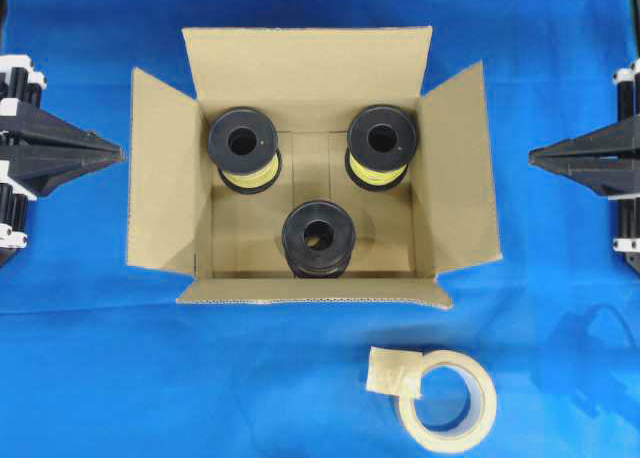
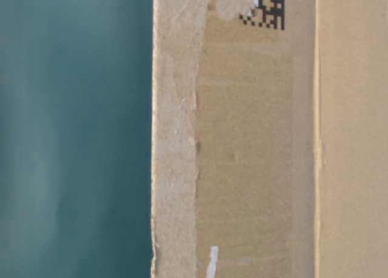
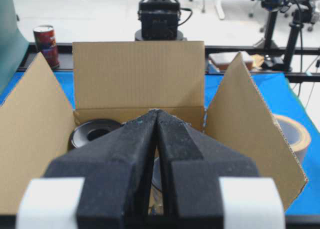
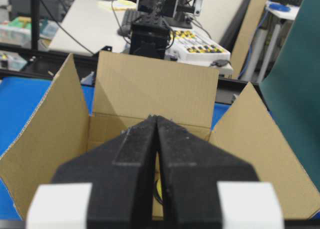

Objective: Close the cardboard box.

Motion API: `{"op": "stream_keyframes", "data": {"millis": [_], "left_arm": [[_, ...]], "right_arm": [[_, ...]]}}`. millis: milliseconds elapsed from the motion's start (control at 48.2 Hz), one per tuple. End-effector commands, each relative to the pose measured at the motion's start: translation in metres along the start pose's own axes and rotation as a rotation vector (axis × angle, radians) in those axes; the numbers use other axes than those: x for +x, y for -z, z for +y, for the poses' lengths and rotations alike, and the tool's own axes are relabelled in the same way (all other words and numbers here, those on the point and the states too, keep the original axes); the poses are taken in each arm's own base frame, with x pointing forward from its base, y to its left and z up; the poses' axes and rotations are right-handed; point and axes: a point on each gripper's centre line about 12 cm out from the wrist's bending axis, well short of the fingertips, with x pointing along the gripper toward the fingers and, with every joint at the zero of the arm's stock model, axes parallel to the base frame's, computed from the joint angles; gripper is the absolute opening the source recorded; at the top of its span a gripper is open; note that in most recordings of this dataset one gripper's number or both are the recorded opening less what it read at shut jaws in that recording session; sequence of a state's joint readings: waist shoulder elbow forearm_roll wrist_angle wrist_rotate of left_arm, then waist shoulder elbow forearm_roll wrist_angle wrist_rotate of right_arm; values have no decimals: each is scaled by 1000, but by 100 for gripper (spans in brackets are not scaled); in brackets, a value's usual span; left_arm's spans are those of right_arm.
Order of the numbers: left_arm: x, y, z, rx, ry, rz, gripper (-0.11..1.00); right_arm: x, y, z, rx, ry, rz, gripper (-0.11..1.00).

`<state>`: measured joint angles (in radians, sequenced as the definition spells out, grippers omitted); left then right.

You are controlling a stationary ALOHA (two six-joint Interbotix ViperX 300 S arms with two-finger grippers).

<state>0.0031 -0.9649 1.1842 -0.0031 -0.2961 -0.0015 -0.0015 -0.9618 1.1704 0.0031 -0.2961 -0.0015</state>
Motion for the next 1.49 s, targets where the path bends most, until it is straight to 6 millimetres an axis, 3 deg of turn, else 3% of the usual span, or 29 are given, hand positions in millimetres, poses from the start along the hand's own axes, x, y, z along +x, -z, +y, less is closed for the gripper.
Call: {"op": "stream_keyframes", "data": {"millis": [0, 311, 477, 975, 1203, 1472], "left_arm": [[-1, -4, -1, -18, 2, 6, 0], [-26, 1, -1, -19, 7, 94, 0], [-35, 24, -1, -21, 7, 158, 0], [-39, 83, -1, -49, -2, 299, 0], [-38, 89, -1, -64, -4, 310, 0], [-31, 80, 0, -62, -6, 235, 0]], "right_arm": [[2, -6, 0, 8, 0, -12, 0], [-11, 0, -1, 44, 6, 104, 0], [-15, 26, -1, 62, 13, 188, 0], [-13, 105, -6, 125, 68, 344, 0], [-9, 113, -8, 133, 82, 351, 0], [1, 105, -8, 130, 81, 331, 0]]}}
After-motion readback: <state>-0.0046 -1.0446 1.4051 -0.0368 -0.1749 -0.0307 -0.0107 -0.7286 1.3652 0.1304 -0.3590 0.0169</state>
